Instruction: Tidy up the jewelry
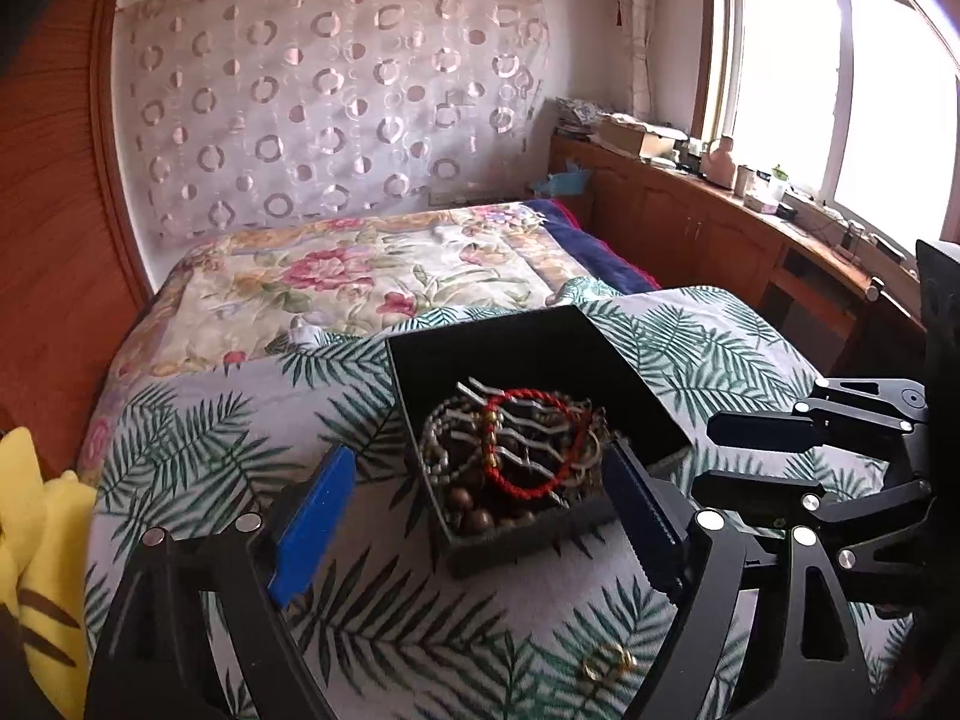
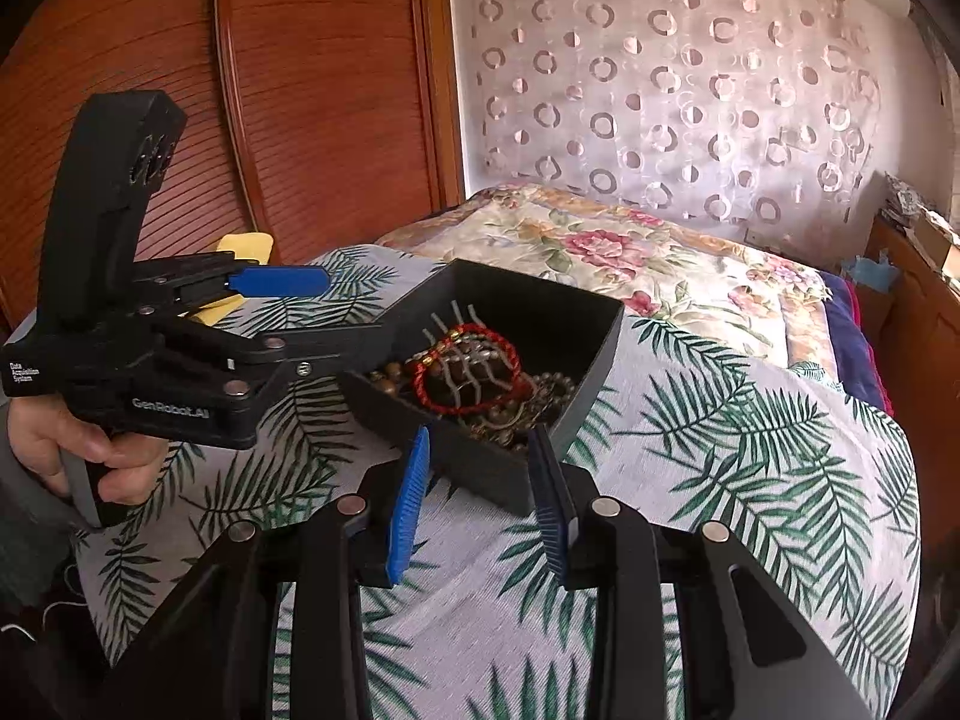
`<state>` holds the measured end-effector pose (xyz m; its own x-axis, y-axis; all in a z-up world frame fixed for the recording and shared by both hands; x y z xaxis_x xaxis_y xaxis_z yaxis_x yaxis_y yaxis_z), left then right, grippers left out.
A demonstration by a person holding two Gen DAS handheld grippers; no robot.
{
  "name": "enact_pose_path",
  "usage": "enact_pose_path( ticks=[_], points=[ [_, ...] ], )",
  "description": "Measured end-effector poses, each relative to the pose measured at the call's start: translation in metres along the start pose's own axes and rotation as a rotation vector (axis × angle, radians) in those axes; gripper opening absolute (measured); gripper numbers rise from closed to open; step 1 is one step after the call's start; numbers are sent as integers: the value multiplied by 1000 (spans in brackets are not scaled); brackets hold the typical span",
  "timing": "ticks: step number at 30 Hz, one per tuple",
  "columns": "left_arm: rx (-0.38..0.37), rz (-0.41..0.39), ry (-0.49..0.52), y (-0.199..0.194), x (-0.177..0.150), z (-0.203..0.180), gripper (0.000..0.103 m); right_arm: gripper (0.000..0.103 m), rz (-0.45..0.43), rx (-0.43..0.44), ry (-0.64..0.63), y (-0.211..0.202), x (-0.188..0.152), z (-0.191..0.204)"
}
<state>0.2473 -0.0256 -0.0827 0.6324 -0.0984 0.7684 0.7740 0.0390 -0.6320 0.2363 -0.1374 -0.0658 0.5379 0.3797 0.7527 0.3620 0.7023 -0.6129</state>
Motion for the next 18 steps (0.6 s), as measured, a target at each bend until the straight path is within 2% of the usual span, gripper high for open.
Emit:
enact_pose_path(
  ticks=[3, 5, 18],
  points=[
    [4, -5, -13, -10, -8, 5, 93, 36, 10, 5, -7, 1, -7, 11],
    [8, -6, -18, -16, -15, 8, 95, 36, 26, 12, -8, 4, -13, 18],
    [51, 50, -70, -43, -78, 40, 95, 36, 154, 93, -25, 37, -49, 57]
  ],
)
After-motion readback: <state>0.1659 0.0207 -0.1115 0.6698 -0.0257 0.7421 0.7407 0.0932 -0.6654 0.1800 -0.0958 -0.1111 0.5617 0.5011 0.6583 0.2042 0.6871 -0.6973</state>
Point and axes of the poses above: each gripper's, at about its wrist camera, not at the fingertips, and y roughly the way its jaws point, z to its left, x to its top, the point moved 9 cm from there along y, roughly the way its jaws point, and after that the axes turned 14 degrees about x, right-handed, at the moved point
